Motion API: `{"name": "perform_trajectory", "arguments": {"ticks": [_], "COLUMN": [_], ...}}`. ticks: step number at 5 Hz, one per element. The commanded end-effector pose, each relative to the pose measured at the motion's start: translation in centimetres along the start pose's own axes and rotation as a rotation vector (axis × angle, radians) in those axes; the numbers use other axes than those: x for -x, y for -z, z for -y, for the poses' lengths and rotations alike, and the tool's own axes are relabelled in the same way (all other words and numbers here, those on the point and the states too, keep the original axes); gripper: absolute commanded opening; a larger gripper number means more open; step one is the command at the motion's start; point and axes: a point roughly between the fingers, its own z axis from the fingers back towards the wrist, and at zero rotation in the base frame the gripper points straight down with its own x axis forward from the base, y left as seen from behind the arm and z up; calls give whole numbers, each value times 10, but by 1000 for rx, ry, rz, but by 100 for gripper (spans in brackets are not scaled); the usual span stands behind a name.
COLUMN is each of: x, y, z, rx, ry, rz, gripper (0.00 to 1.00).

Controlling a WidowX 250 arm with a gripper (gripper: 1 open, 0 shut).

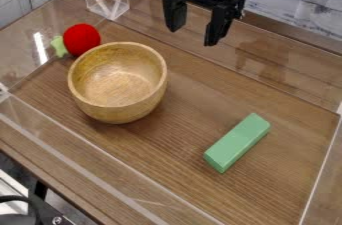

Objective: Move the red fruit to the right side of the table

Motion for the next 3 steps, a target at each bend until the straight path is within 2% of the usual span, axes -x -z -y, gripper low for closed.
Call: {"name": "perform_trajectory", "arguments": {"ticks": [1,2,3], "x": [0,8,16], "y": [4,-2,-10], "z": [8,-23,-67], "rx": [9,16,27], "ry": [-53,-109,-188], "rz": [-30,-10,13], "gripper": [100,100,100]}}
